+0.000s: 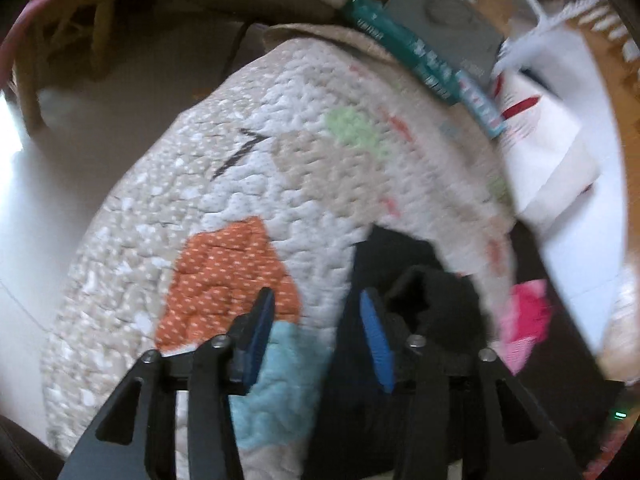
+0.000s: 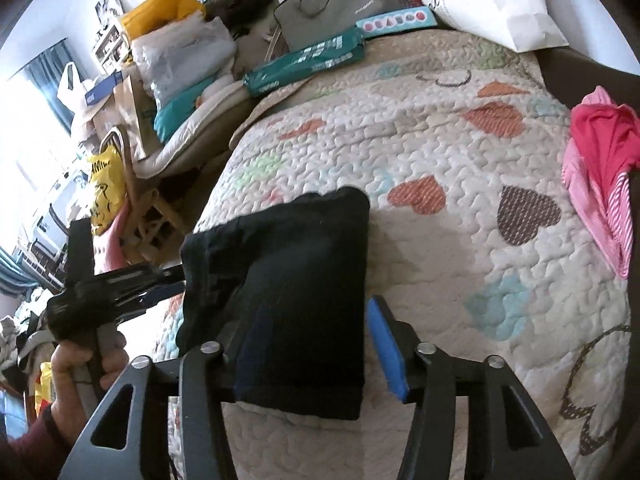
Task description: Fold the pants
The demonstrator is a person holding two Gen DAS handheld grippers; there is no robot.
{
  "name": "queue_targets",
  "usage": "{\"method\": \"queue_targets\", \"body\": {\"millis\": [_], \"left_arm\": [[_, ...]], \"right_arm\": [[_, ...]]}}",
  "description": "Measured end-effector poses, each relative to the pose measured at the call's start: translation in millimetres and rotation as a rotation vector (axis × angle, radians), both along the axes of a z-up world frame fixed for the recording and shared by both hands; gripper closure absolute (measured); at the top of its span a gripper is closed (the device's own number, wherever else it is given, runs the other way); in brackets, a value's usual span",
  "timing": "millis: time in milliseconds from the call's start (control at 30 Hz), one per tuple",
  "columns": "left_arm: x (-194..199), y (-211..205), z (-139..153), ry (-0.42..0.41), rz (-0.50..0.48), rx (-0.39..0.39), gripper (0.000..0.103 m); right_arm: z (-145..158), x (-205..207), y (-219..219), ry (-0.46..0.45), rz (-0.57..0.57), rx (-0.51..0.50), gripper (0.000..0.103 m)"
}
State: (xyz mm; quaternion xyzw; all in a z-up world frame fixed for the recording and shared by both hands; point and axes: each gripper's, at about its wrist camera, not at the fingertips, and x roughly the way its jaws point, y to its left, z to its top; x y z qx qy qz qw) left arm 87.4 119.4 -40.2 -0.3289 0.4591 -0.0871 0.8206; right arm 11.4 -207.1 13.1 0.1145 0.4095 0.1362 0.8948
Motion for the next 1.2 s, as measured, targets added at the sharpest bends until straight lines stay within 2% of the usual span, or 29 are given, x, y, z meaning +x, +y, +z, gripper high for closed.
{"method": "queue_targets", "body": {"millis": [100,200,400,600,700,767,833,867,900,933,1000,1033,1067,1200], "left_arm": [[-3.7,-6.9,8.3,-0.043,-0.043,-0.074,0.047],[-0.4,-22.0,9.7,-0.047,-0.105,-0.113,0.044],[6.6,-45.8,-10.0,0.017,-0.166,-0.059,0.043],[15.6,-51.9,-26.8,0.039,-0.229,-0.146,0.043],[16.8,-57.1,-27.6,0.030,-0.271,-0.133,0.043],[18.6,-59.6,-28.8,0.030,-0.290,-0.133,0.041],[19.8,-61.2,-29.1,0.026,-0.299,-0.150,0.032],[21.5,-63.7,-29.0,0.022,-0.294,-0.148,0.032],[21.6,-66.7,-28.1,0.017,-0.290,-0.127,0.033],[21.0,-68.8,-26.7,0.014,-0.283,-0.102,0.044],[20.6,-72.8,-24.2,0.016,-0.280,-0.072,0.059],[19.4,-69.7,-23.6,0.019,-0.280,-0.085,0.062],[18.6,-68.7,-21.4,0.021,-0.272,-0.090,0.064],[18.2,-68.0,-2.9,-0.007,-0.265,-0.086,0.067]], "right_arm": [[2.3,4.2,-3.9,0.003,-0.011,0.008,0.040],[1.4,11.0,-6.6,0.018,-0.017,0.023,0.039],[-9.6,33.3,-11.6,0.071,-0.025,0.071,0.036],[-37.2,61.6,-21.3,0.168,-0.057,0.201,0.034],[-52.4,72.4,-21.3,0.211,-0.051,0.269,0.034],[-60.6,78.0,-20.5,0.231,-0.043,0.311,0.033],[-69.9,83.8,-18.1,0.254,-0.027,0.360,0.033],[-74.6,86.2,-16.1,0.266,-0.019,0.381,0.033],[-78.0,87.8,-13.9,0.266,-0.015,0.397,0.033],[-78.5,88.1,-12.4,0.258,-0.012,0.401,0.032],[-76.4,89.4,-6.8,0.255,0.010,0.385,0.036],[-73.8,88.9,-5.3,0.254,0.018,0.379,0.046],[-71.6,88.2,-4.8,0.254,0.024,0.382,0.054],[-51.1,85.0,-1.1,0.234,0.054,0.385,0.065]]}}
